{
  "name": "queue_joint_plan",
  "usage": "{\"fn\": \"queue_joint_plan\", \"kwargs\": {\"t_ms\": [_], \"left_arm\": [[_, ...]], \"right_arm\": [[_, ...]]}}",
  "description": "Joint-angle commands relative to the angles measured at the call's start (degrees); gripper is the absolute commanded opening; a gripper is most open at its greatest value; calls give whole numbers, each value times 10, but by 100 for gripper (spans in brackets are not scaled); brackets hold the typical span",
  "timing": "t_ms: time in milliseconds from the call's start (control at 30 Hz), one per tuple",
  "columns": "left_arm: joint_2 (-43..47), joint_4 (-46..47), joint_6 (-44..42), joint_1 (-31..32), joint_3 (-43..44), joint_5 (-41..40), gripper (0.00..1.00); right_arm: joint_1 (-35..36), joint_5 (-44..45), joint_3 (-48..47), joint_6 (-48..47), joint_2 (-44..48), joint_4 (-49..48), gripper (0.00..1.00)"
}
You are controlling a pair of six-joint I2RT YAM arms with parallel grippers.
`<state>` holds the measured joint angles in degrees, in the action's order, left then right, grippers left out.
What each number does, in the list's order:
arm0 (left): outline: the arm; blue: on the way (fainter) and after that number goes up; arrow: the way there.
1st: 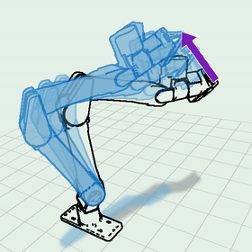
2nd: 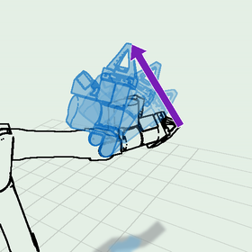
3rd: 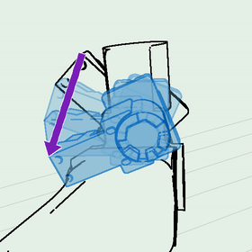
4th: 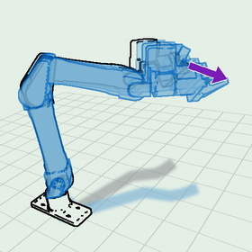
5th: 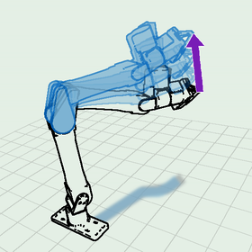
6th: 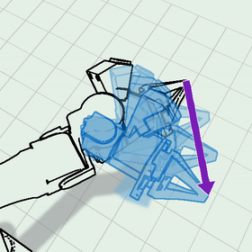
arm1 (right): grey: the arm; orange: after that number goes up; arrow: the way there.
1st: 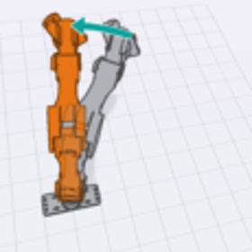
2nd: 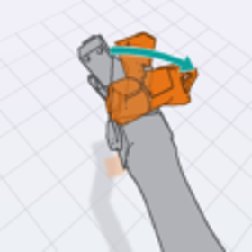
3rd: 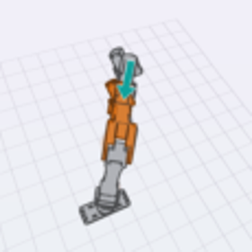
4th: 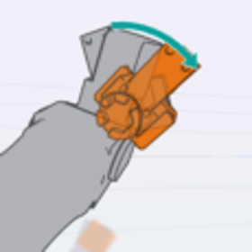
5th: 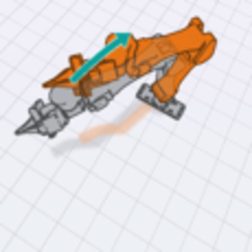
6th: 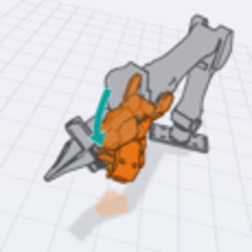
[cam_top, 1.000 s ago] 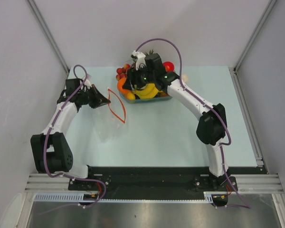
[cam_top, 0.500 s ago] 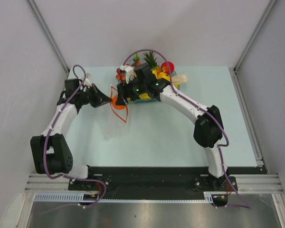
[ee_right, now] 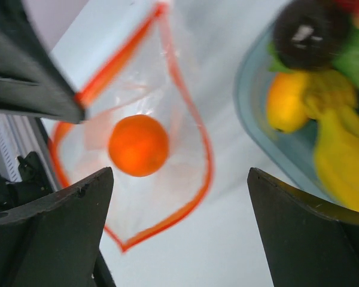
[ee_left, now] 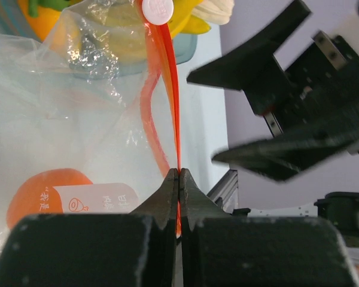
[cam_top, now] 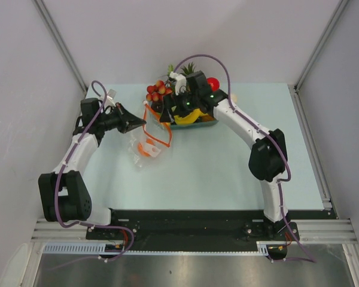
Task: Place the food in the zip-top bag and seal the zipper
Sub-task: Place the fake fruit in the zipper food storage bag, then adjust the zipper food storage bag at the center of the board.
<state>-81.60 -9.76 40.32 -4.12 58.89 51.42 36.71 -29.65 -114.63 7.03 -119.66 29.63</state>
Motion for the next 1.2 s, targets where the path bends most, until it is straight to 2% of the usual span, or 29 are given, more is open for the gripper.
{"fn": "queue_joint_plan", "kwargs": {"t_ms": [0, 267, 300, 333, 400, 500, 900, 1100, 1167], "left_arm": [[34, 73, 48, 2, 3, 64, 0], [53, 88, 63, 2, -5, 74, 0], [54, 86, 62, 3, -5, 74, 0], [54, 77, 59, 2, -5, 75, 0], [58, 60, 42, 1, -3, 70, 0], [68, 50, 31, -1, -13, 70, 0], [78, 76, 35, -3, -52, 55, 0], [76, 79, 42, -3, -52, 47, 0], [77, 84, 46, -3, -53, 43, 0]], "right_arm": [[-40, -5, 15, 0, 41, 10, 97], [-36, -92, 60, 28, 36, -12, 85], [-30, -104, 63, 25, 36, -10, 75], [-29, -112, 64, 32, 34, -11, 70], [-32, -124, 63, 47, 33, -22, 64], [-41, -113, 62, 51, 45, -27, 73], [-53, -126, 109, 86, 106, -34, 91], [-23, -132, 120, 75, 128, -33, 93], [-10, -108, 119, 61, 127, -15, 93]]}}
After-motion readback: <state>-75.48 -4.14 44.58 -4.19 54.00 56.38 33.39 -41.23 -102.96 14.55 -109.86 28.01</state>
